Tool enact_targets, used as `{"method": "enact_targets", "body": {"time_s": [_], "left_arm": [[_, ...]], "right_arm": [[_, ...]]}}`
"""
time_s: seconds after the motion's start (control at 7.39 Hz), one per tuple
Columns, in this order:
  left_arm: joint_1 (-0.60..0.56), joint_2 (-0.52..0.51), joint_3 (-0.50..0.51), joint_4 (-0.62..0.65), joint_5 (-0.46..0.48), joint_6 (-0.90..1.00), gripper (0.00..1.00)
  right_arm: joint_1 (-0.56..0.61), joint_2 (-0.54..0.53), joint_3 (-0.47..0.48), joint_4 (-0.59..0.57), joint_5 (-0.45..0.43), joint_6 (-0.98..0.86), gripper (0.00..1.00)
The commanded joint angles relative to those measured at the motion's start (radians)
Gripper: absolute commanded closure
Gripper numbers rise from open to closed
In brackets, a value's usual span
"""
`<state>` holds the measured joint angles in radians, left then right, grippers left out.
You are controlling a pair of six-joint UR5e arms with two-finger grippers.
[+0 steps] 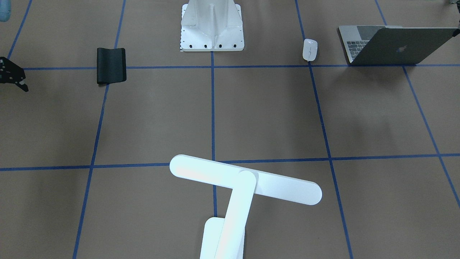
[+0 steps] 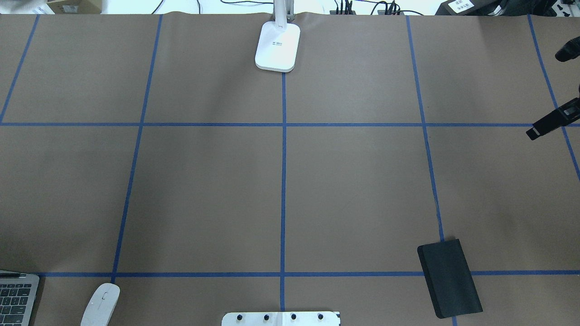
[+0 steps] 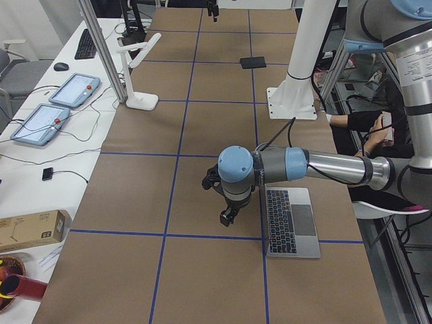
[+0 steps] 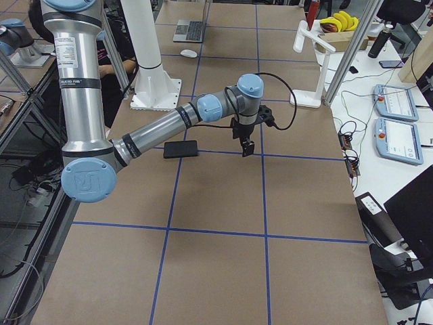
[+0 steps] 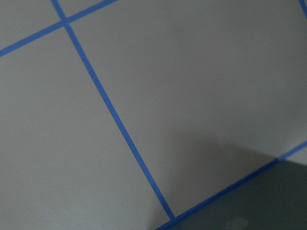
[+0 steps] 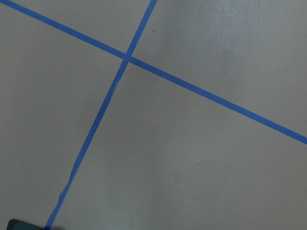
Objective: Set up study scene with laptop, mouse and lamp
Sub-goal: 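Move the left gripper to the closed grey laptop while the right arm enters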
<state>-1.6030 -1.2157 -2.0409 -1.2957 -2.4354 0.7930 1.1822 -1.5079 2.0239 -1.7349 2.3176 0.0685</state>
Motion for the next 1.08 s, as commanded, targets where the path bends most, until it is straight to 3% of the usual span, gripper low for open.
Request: {"method": "enact_targets", "body": {"time_s": [0.0, 0.14, 0.54, 0.95], "left_arm": [[0.001, 0.065, -0.054, 0.004, 0.001, 0.066, 0.00], [0.002, 0.076, -0.055, 0.009, -0.001, 0.147, 0.00], [0.064, 0.079, -0.099, 0.024, -0.017, 0.157, 0.00], [0.132, 0.082, -0.097, 0.051, -0.132, 0.143, 0.00]], "right_arm": [[-0.016, 0.001, -0.004, 0.000, 0.000, 0.001, 0.00], [-0.021, 0.001, -0.004, 0.000, 0.000, 0.001, 0.00], [-0.022, 0.001, -0.008, 0.000, -0.001, -0.001, 0.00], [-0.029, 0.000, -0.017, 0.000, -0.003, -0.001, 0.00]]}}
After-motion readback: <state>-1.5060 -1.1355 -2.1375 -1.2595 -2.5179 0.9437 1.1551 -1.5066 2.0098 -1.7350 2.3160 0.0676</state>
